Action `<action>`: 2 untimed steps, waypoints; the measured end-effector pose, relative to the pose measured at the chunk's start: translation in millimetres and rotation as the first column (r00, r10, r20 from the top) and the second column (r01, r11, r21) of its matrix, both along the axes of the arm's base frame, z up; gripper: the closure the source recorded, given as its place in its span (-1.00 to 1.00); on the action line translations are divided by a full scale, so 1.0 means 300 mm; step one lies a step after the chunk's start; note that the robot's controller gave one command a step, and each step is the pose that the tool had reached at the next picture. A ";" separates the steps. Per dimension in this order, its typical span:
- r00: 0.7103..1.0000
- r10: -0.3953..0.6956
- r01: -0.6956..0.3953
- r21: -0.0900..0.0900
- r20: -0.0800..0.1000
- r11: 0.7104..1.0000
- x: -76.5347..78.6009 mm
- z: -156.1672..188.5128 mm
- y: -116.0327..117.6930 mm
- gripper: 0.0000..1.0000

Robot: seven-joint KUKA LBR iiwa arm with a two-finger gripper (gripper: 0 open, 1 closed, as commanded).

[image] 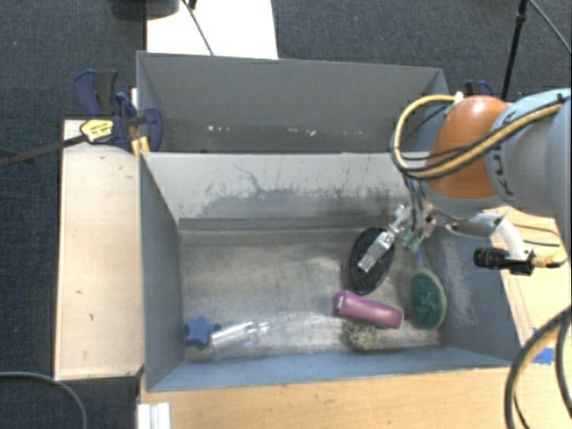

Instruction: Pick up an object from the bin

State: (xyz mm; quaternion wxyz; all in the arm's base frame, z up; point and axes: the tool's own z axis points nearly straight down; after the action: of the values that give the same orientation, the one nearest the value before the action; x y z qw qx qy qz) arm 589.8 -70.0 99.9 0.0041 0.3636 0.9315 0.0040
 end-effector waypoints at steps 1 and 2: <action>0.995 0.100 -0.100 0.000 0.001 0.995 0.007 -0.014 0.006 -1.00; 0.993 0.116 -0.116 -0.003 0.004 0.993 0.009 -0.010 0.003 -1.00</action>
Offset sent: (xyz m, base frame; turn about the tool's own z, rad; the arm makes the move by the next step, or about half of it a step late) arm 0.0029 0.0067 -0.0299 -0.1596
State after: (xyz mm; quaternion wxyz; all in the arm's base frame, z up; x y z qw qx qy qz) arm 592.5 -69.2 96.8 0.0060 0.3086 0.9512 0.0038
